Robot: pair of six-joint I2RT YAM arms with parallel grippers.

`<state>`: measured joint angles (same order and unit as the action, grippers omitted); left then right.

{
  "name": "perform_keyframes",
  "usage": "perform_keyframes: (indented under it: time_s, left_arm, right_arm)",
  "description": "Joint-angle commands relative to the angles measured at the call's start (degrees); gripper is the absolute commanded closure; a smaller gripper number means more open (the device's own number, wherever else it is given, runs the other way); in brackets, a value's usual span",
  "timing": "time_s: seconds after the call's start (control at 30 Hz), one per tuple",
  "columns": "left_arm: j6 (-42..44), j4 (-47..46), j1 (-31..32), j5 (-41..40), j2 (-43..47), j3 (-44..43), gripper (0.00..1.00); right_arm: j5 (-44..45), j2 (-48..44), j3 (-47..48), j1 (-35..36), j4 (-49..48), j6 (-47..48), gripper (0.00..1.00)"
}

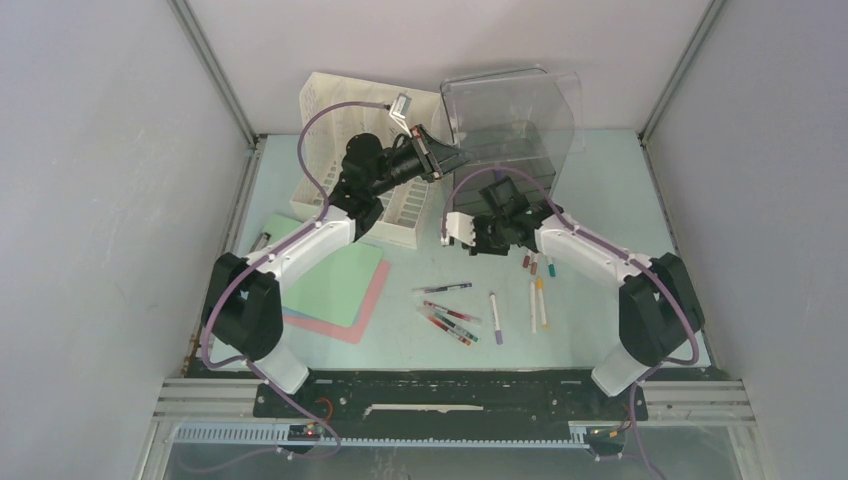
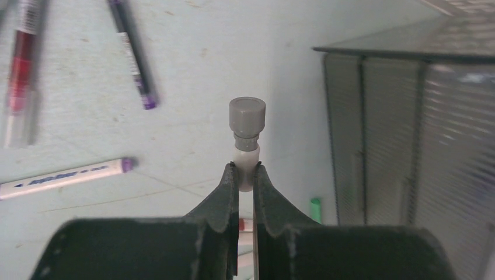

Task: Organize the desk
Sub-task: Place the stationery in the storage box.

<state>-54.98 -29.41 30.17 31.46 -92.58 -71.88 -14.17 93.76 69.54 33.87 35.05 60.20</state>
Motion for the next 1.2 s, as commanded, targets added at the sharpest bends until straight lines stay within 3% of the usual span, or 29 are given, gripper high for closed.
perform_keyframes:
  time_s: [0.0,0.7,1.17]
  left_arm:
    - [1.7,-6.0,-0.3,1.8,3.1,0.5,1.00]
    - [1.8,-6.0,-0.3,1.7,3.3,0.5,1.00]
    - [1.7,-6.0,-0.3,1.8,3.2,0.5,1.00]
  right_arm:
    - [5.3,-5.5,-2.1,-0.8,-9.5,-3.1,1.00]
    - [20.8,-13.3,-16.3,-0.1,-45.6,-5.3,1.00]
    - [26.4,-10.1,-24.5,0.4,-70.8,-5.7,1.00]
